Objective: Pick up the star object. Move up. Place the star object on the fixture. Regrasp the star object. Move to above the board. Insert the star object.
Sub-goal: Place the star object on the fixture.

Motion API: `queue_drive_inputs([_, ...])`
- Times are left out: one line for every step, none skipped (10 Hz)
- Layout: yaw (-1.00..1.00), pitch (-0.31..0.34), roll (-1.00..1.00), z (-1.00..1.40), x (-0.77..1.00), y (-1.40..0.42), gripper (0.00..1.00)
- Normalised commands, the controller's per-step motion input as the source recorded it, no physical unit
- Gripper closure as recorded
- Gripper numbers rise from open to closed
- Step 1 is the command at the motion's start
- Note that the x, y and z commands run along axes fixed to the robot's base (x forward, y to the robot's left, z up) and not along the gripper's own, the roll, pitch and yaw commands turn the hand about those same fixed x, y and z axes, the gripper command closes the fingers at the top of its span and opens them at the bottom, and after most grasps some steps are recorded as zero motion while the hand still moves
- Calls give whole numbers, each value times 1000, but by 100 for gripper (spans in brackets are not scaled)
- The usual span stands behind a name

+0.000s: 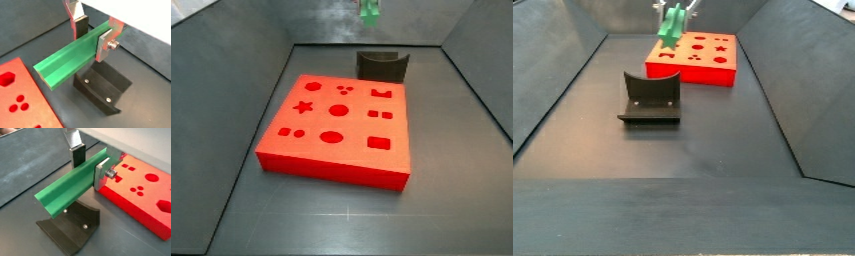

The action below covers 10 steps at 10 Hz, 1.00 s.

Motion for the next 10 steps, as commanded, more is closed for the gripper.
queue_drive_inputs([100,180,-1000,123,756,337,100])
queue_drive_inputs([62,190,-1000,81,621,239,100])
queue_drive_inputs([43,192,-1000,20,512,130,100])
queue_drive_inputs([27,194,-1000,9,431,94,100])
queue_drive_inputs([10,199,-1000,7,346,76,100])
queue_drive_inputs([-9,203,-1000,0,256,64,100])
queue_drive_inputs([-35,204,-1000,-8,145,55,100])
queue_drive_inputs([-57,201,-1000,-4,77,51,100])
queue_drive_inputs([-83,191,-1000,-2,58,47,100])
queue_drive_inputs([-112,188,-1000,-12,63,43,100])
